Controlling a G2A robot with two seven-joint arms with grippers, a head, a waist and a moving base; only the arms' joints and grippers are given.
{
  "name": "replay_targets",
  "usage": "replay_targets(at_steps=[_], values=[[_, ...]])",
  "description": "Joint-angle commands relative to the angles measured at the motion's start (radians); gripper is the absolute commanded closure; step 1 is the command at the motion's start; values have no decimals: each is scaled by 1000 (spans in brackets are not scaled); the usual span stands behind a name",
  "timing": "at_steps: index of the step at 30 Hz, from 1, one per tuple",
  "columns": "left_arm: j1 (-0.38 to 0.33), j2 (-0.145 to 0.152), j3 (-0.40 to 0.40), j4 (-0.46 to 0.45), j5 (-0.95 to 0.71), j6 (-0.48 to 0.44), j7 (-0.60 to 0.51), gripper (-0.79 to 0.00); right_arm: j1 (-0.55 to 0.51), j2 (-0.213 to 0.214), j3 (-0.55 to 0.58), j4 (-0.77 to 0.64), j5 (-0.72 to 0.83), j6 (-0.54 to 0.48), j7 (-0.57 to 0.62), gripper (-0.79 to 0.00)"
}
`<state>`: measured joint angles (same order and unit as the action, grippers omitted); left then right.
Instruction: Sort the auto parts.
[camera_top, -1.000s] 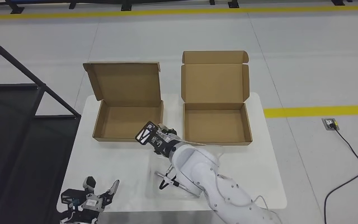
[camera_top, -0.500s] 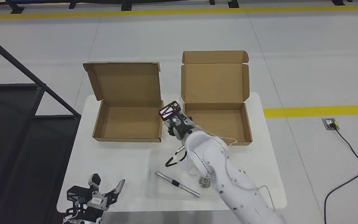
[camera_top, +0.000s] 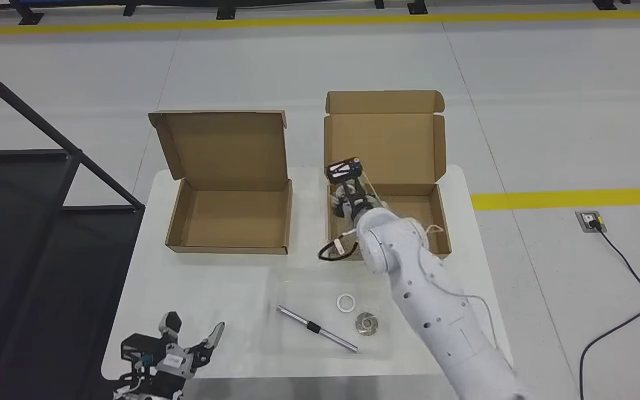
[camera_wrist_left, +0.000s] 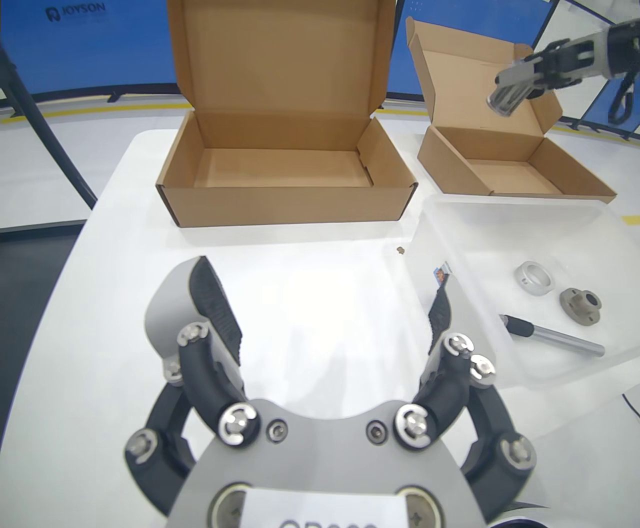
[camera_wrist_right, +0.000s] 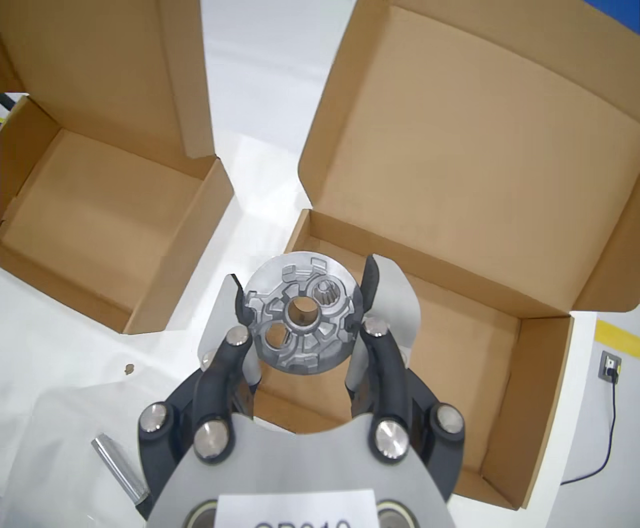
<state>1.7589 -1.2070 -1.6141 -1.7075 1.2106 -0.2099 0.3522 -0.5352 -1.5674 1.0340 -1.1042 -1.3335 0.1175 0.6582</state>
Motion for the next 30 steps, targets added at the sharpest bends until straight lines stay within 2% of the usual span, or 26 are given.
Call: replay_targets(at_steps=[1,13,20,27,28,29,30], values=[[2,0,1,-2,3,0,2,-785,14,-2,7,49,9,6,-11,0],[10,-3,8,-16,17,3,-1,-785,113,-35,1,376,113,-41,-84,0],[9,-5,13,-13,23,7,-3,-785,174,-62,-18,543,148,-23,-130,0],[9,-6,10,-7,23,2,-3,-785,214,-83,-26,652,181,-46,-172,0],[9,-6,10,-6,23,1,-4,-785,218,-86,-28,663,182,-48,-171,-31],[9,-6,9,-6,25,0,-4,-785,222,-88,-31,672,182,-48,-172,-225],[10,-6,9,-6,26,-1,-4,-785,226,-91,-34,681,182,-49,-173,-302]])
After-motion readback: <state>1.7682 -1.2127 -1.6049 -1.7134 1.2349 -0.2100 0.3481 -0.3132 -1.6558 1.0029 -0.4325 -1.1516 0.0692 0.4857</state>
